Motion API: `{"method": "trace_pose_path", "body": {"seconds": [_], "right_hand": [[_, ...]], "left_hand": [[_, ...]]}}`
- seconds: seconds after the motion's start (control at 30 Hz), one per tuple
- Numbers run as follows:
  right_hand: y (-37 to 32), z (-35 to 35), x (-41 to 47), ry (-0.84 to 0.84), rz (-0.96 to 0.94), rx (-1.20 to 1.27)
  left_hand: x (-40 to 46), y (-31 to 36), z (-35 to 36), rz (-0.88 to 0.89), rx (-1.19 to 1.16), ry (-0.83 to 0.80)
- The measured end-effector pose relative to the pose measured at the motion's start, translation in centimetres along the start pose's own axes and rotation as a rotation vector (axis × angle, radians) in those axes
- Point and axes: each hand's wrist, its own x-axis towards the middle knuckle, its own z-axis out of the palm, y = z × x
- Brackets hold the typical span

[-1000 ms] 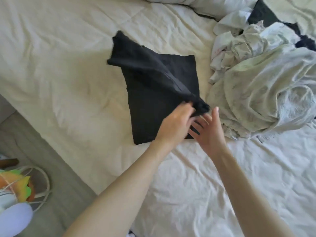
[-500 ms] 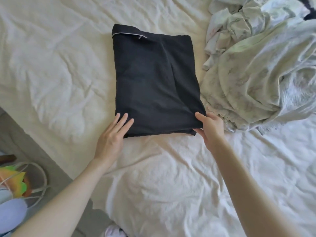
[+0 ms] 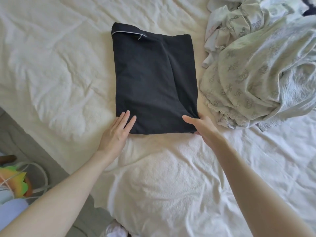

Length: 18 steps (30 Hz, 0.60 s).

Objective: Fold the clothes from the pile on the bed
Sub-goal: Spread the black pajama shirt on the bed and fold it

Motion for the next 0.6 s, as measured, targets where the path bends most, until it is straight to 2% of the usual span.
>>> {"method": "trace_pose_path", "body": {"seconds": [0.2,0.3,0.47,0.53,0.6], "right_hand": [[1.1,0.3,-1.9,0.144,0.091,0.119],[3.2,0.0,-6.0,0.126,0.186,0.153],[6.4,-1.4,-15.3,0.068,0.355,0.050],[6.1,-1.6,-17.4,0.094,0.350,0.033],[4.7,-1.7,-18.1,0.144,0.289,0.025]], "left_hand": [[-0.9,0.2,-2.0,-0.090,-0.213,-0.104],[-3.5,0.3,-3.7,-0.134,-0.353,-0.294],[-10.4,1.8,-6.4,-0.183,-0.547,-0.674],[-12.1,1.8,-7.4,-0.195,-0.640,-0.721],[-12.4,1.4,-8.5,-0.215,-0.718,-0.692]]}}
